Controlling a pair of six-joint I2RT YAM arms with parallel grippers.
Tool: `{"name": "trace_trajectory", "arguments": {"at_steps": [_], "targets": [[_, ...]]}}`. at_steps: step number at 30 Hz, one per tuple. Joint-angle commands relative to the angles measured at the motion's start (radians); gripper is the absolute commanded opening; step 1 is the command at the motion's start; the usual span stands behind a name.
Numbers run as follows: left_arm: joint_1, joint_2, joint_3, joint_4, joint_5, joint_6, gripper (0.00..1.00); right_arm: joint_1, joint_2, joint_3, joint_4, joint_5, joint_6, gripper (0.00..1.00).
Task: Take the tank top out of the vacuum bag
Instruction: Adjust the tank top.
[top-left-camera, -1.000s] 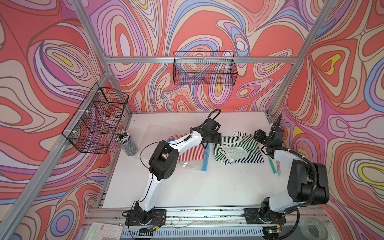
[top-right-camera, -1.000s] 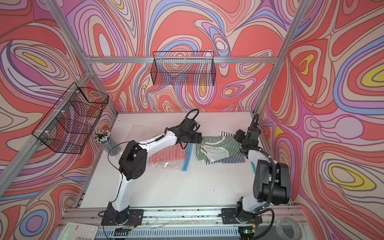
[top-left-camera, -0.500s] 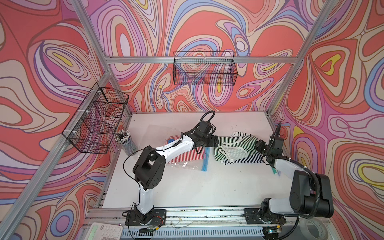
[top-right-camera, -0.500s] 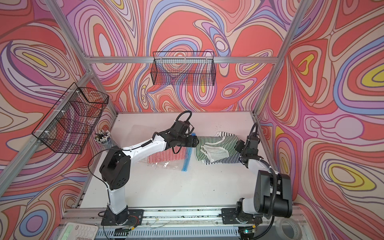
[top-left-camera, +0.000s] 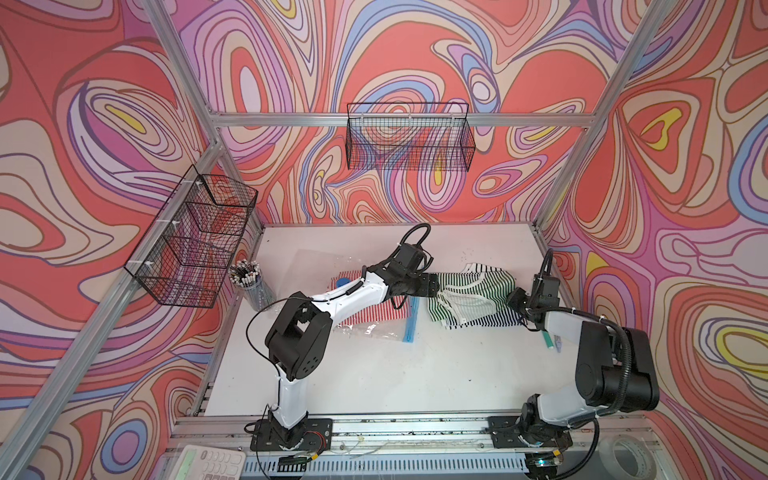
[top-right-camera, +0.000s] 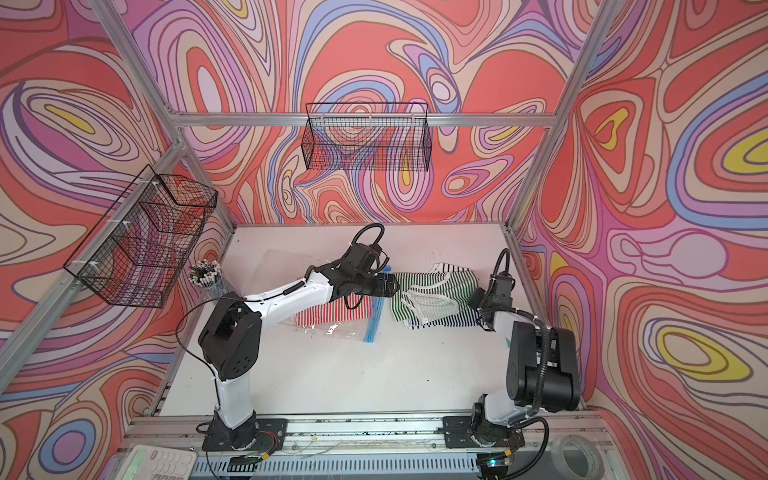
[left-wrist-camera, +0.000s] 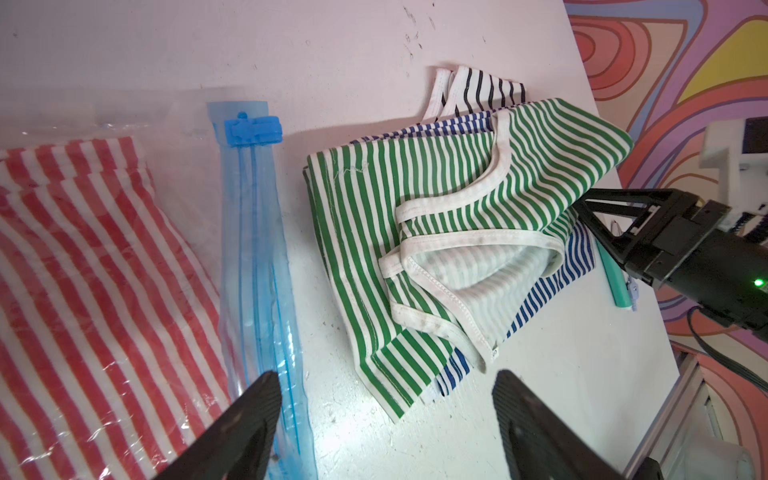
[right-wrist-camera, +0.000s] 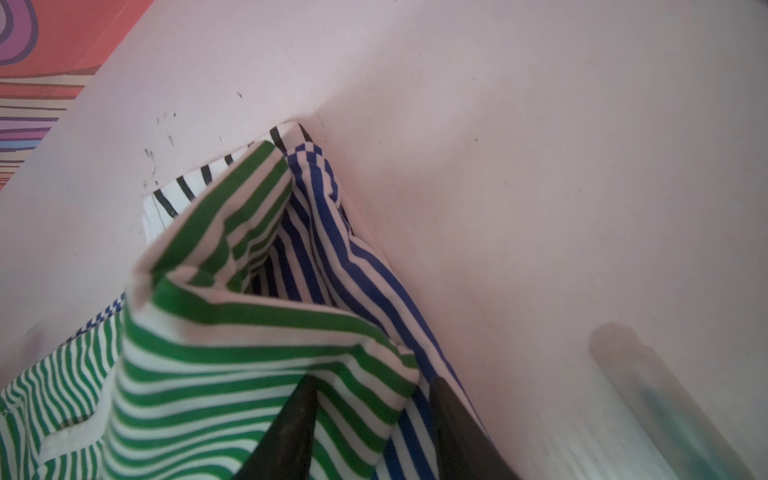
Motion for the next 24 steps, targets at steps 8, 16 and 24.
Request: {"name": "trace_trajectory", "arguments": {"at_steps": [8,16,24], "targets": [[-0.006,-0.005,-0.009,0.045,0.027,-0.015,0.83,-0.004,0.089,0.068,-0.010,-0.012,-0.043,0.29],[-0.005,-0.012,-0.013,0.041,0.021,-0.010,0.83,-0.004,0.044,0.088,-0.075,0.044,-0.046,0.09],[-0.005,-0.011,-0.010,0.042,0.029,-0.008,0.83,-0.004,0.005,0.111,-0.256,0.113,0.010,0.00]]}}
